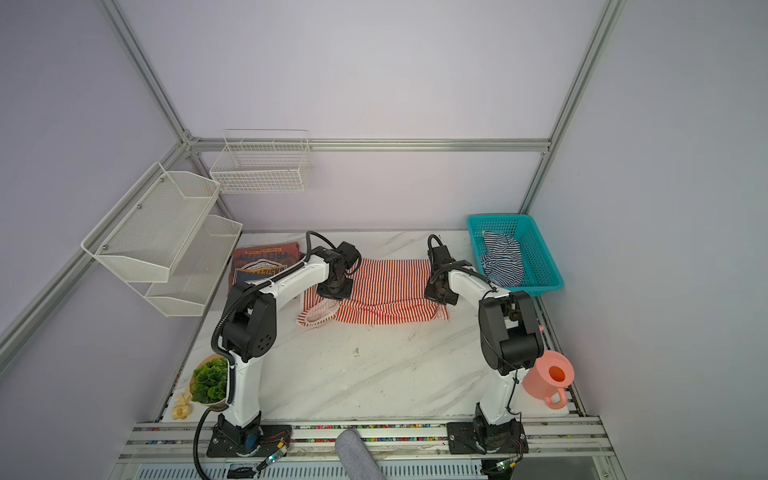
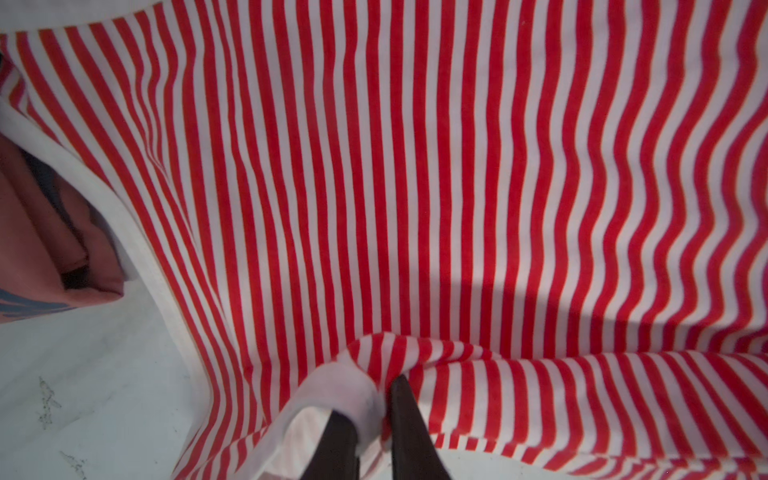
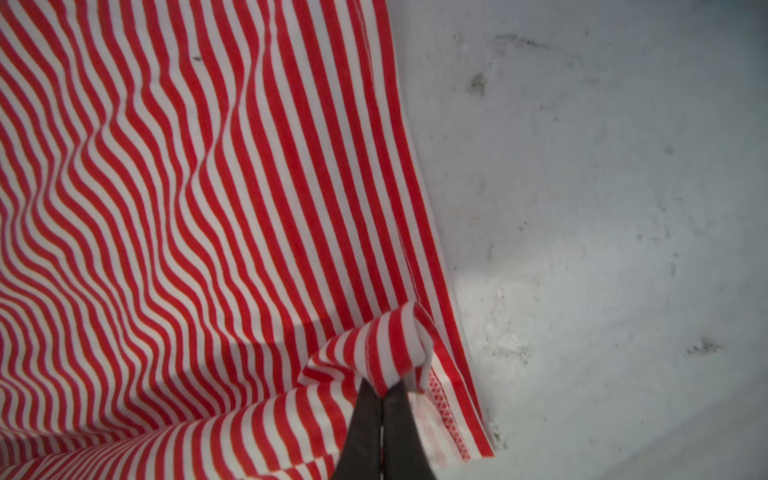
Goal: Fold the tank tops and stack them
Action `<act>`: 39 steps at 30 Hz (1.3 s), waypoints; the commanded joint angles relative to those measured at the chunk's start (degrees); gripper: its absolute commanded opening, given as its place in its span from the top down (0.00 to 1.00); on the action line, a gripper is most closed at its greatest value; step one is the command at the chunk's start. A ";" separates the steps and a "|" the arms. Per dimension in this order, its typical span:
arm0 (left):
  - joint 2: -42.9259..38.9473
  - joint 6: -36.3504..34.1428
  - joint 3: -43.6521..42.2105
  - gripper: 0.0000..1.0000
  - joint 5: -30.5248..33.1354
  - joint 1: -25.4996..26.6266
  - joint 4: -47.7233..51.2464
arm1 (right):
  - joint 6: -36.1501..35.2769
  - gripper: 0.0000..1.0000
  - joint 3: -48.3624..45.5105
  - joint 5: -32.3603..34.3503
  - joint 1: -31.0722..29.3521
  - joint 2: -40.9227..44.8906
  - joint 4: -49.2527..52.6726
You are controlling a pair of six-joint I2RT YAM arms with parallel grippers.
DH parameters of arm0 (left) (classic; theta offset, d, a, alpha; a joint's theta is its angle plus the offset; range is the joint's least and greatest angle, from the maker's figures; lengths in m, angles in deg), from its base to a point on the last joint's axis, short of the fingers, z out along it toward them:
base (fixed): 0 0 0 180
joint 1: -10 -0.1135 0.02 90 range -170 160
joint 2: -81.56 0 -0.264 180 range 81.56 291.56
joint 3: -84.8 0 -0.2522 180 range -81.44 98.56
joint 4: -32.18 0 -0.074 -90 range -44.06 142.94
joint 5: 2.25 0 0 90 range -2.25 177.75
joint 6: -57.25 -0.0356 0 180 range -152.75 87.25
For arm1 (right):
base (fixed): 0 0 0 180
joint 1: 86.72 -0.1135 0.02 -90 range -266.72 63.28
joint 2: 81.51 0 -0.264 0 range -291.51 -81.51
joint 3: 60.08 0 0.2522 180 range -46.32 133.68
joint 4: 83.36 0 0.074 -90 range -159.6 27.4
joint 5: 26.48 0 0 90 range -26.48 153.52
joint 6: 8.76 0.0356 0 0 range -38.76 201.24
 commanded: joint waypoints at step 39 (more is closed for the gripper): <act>-18.49 2.21 -23.06 0.30 5.79 -2.58 2.07 | -0.97 0.36 -4.95 -7.01 -5.18 3.05 -8.94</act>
